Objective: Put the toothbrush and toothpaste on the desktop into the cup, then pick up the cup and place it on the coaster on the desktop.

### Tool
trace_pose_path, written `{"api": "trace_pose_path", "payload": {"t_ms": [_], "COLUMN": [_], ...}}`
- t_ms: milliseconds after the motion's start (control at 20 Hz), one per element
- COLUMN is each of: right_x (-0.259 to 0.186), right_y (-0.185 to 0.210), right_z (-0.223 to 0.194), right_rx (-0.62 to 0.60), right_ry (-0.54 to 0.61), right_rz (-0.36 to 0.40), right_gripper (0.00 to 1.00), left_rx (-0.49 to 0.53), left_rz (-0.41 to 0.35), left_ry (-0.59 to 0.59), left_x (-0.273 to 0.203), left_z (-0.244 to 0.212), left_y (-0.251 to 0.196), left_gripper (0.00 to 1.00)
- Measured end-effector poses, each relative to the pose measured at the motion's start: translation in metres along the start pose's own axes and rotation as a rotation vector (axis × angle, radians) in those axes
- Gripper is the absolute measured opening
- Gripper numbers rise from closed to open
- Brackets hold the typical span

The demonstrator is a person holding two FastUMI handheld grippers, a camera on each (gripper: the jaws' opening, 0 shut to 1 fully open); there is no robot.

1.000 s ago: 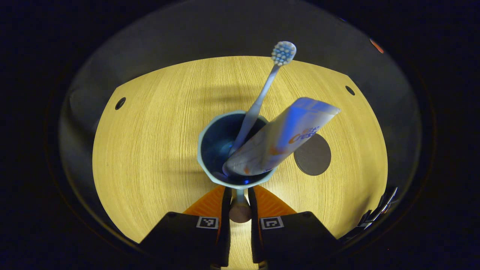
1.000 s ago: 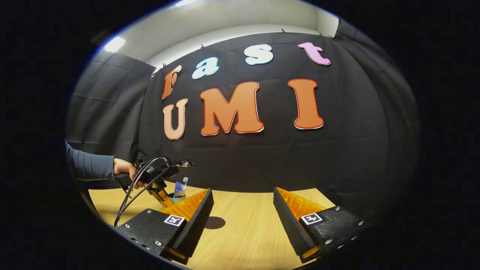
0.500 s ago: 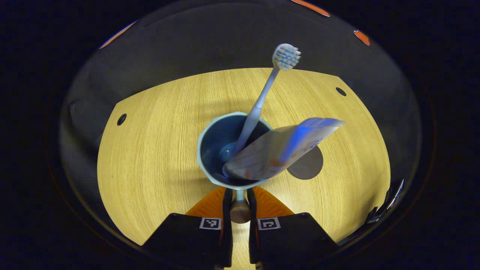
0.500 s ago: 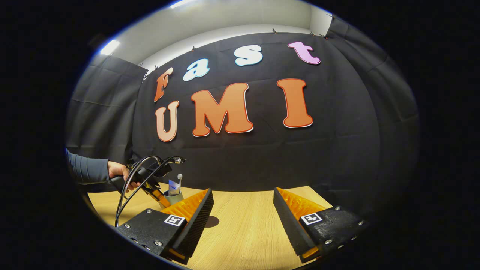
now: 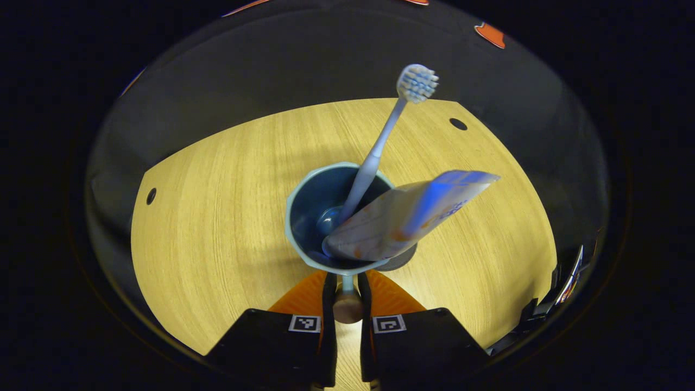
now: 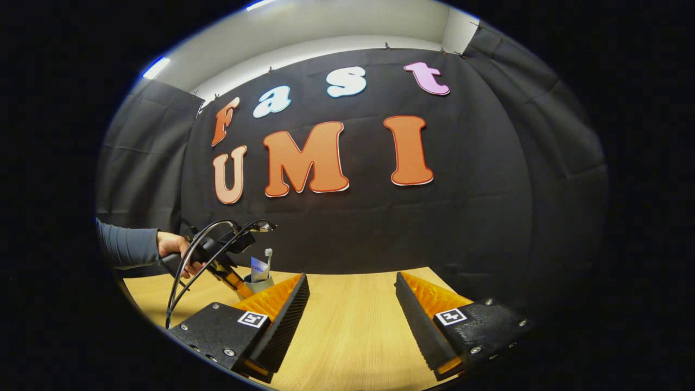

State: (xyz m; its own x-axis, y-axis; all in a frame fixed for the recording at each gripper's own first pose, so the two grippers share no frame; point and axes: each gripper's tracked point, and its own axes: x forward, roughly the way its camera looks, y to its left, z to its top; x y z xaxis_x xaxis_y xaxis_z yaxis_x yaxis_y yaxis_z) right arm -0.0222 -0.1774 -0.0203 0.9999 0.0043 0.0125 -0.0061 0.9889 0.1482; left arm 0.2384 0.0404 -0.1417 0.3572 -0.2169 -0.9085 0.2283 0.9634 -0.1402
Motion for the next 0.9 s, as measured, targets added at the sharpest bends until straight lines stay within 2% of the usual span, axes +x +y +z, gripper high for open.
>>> {"api": "trace_pose_path", "payload": {"t_ms": [500,550,600,750,850,900], "right_x": [-0.006,-0.007,-0.005,-0.003,-0.003,-0.004], "right_y": [-0.019,-0.018,-0.018,-0.018,-0.016,-0.014], "right_z": [-0.016,-0.02,-0.023,-0.028,-0.032,-0.034], "right_rx": [0.018,0.028,0.034,0.041,0.047,0.05], "right_ry": [0.033,0.045,0.053,0.065,0.074,0.08], "right_rz": [-0.031,-0.029,-0.03,-0.039,-0.041,-0.042], "right_gripper": [0.96,1.0,0.96,0.96,0.96,0.96], "left_rx": [0.043,0.048,0.048,0.047,0.044,0.036], "left_rz": [-0.004,-0.007,-0.009,-0.007,-0.004,0.01], "left_ry": [0.034,0.041,0.049,0.051,0.053,0.037], "left_x": [0.0,0.003,0.003,-0.001,0.002,0.001], "left_z": [-0.005,-0.006,-0.005,-0.004,-0.008,-0.008], "left_y": [0.001,0.0,0.001,0.001,0.002,0.005], "left_gripper": [0.21,0.21,0.21,0.21,0.23,0.28]}}
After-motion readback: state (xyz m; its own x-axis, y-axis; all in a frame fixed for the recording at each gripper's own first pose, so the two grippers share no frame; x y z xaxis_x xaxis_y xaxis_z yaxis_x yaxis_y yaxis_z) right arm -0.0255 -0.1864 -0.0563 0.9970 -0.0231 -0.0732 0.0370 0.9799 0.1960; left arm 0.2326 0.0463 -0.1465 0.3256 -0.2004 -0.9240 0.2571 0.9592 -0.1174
